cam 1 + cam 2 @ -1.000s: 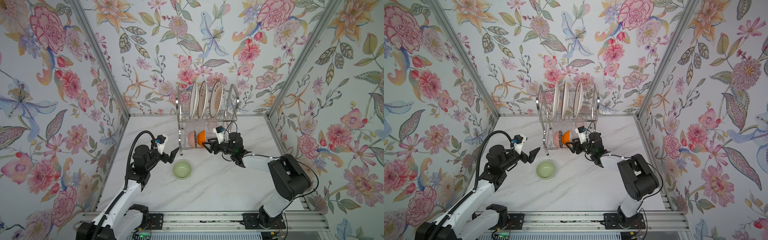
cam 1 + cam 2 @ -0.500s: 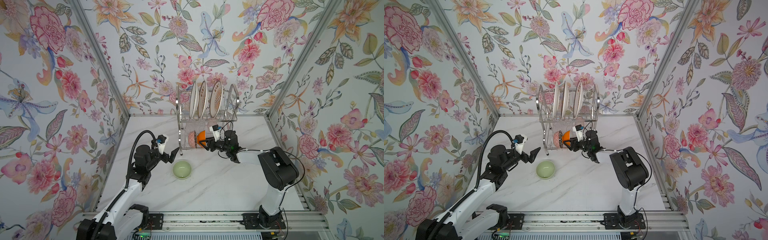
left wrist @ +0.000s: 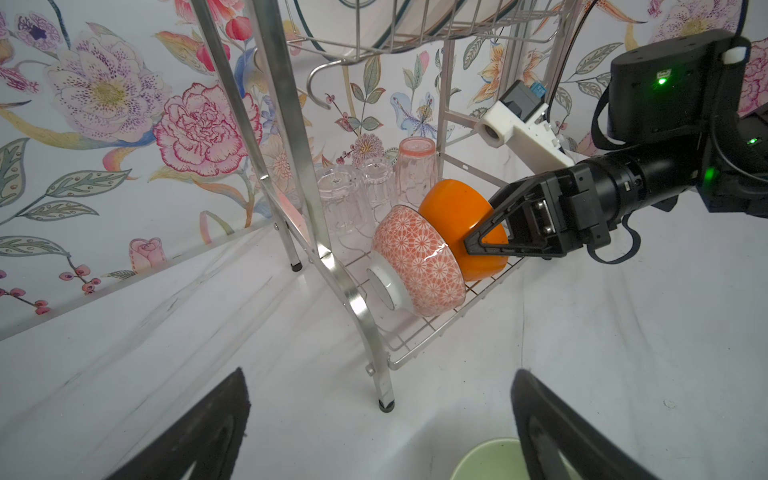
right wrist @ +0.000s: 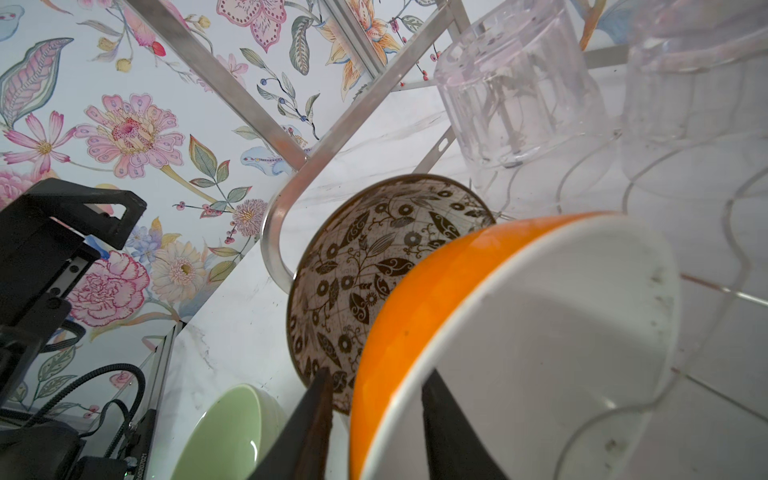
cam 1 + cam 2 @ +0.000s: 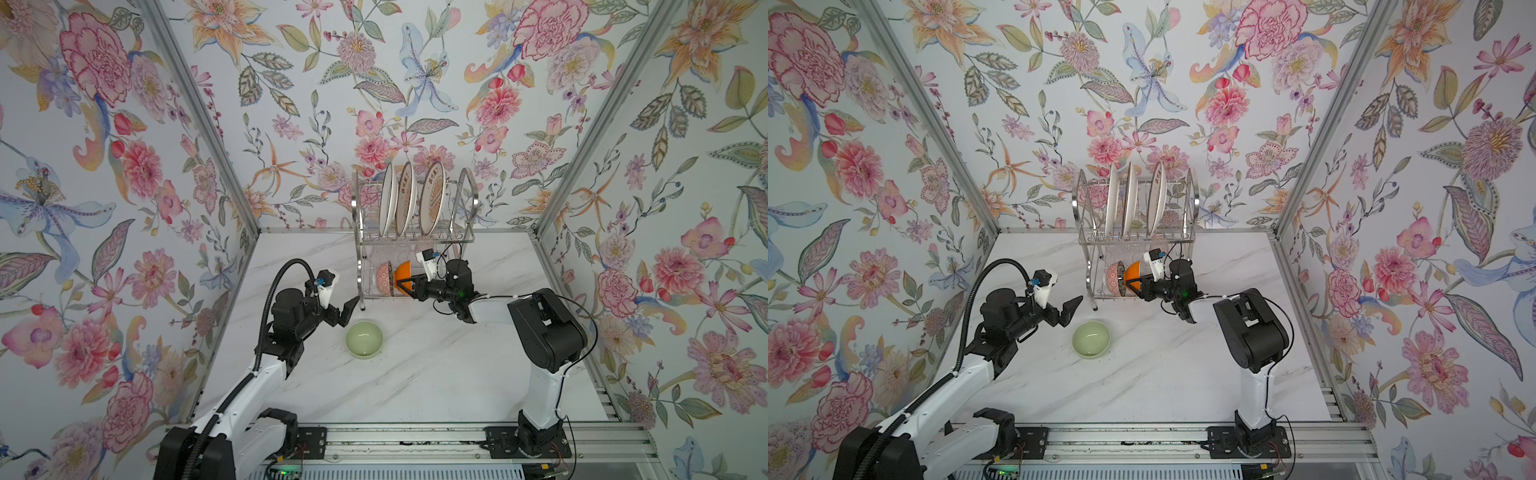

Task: Unload the mixed dishes from the dish rack

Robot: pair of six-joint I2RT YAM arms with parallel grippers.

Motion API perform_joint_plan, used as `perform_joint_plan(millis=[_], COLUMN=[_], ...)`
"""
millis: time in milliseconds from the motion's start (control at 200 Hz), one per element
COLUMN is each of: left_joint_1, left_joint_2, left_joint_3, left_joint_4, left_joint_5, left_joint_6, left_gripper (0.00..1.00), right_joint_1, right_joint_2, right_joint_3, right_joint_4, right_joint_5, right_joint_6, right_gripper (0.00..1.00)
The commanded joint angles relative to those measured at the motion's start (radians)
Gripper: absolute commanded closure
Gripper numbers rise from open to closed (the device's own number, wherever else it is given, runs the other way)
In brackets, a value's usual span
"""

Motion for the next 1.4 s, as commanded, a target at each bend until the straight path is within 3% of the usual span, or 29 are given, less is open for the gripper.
perform_joint_plan(millis=[0, 591, 906, 1391], left_joint_1=[-0.008, -0.01, -0.009, -0.009], left_joint_2=[0.006, -0.009, -0.013, -0.018], left_joint_3=[0.024, 0.019, 0.02, 0.034], left_joint_4=[0.014, 0.01, 0.009, 0.005], left_joint_5=[-0.013, -0.04, -0.053, -0.083], left_joint_6=[0.001, 0.007, 0.008, -0.002], left_gripper=[0.01, 0.01, 0.01, 0.01], right_joint_1=[-0.011, -0.035, -0.048, -0.059], right_joint_2=[0.018, 0.034, 0.051, 0.062], right_joint_3=[0.024, 0.004, 0.019, 0.032], right_joint_4=[0.04, 0.167, 0.231, 0.363], right_joint_5=[-0.026, -0.063, -0.094, -0.111], right_joint_6=[0.021, 0.086, 0.121, 0.207], right_gripper=[0.67, 0.85, 1.0, 1.0])
